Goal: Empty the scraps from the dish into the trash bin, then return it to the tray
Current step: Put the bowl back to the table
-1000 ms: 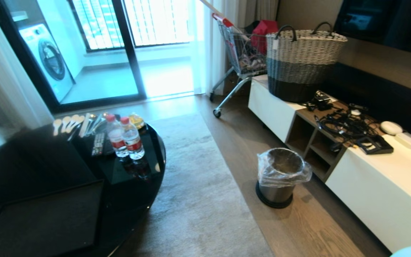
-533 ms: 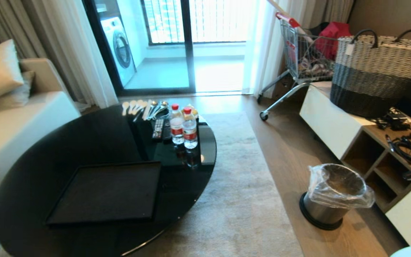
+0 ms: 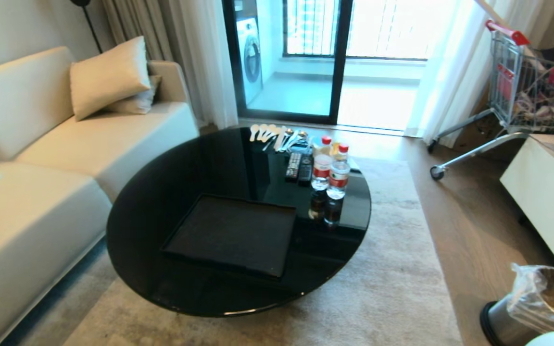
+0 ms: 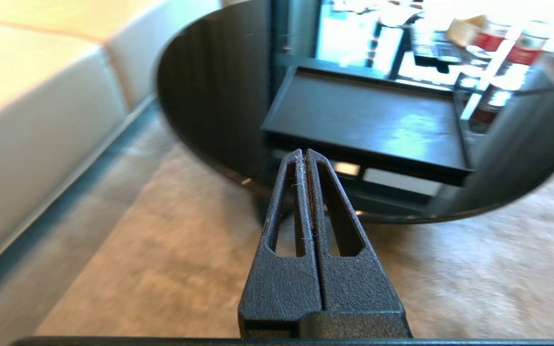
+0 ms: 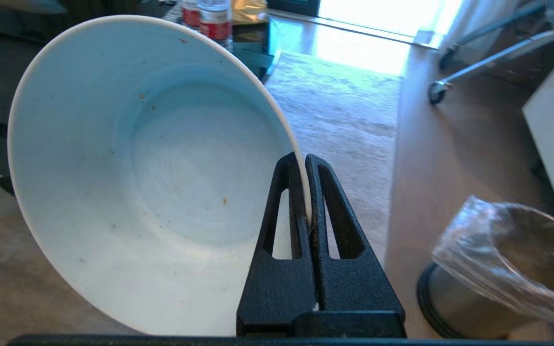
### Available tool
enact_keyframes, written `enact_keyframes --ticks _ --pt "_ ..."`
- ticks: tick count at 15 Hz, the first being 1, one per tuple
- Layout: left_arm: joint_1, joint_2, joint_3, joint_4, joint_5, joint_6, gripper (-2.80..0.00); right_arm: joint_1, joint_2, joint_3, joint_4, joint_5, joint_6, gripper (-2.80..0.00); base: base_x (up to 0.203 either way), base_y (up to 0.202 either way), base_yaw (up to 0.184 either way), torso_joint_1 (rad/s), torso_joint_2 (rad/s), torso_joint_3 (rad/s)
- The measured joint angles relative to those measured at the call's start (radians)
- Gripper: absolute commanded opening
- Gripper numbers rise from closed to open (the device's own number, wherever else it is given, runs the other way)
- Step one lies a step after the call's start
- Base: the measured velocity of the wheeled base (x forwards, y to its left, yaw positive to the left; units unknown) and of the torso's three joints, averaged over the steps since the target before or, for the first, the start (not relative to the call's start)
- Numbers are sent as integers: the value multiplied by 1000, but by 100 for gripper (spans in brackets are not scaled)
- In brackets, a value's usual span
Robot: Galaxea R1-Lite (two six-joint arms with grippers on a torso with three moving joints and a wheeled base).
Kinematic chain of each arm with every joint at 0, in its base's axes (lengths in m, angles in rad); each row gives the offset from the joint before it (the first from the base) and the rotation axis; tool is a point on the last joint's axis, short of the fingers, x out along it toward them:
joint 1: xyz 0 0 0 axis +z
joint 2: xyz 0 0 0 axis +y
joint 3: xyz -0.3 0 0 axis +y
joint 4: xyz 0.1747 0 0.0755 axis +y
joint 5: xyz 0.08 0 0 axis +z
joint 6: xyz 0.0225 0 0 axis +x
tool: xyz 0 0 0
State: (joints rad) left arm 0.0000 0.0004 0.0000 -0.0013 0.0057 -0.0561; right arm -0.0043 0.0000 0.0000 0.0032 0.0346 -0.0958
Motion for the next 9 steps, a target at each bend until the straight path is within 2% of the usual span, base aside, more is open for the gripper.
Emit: enact_keyframes --ticks 5,9 --pt "0 0 0 0 0 0 -280 0 0 0 0 0 -2 -280 0 -9 153 2 3 4" --pt "0 0 0 1 0 0 -280 0 0 0 0 0 -2 -280 0 -1 18 1 0 1"
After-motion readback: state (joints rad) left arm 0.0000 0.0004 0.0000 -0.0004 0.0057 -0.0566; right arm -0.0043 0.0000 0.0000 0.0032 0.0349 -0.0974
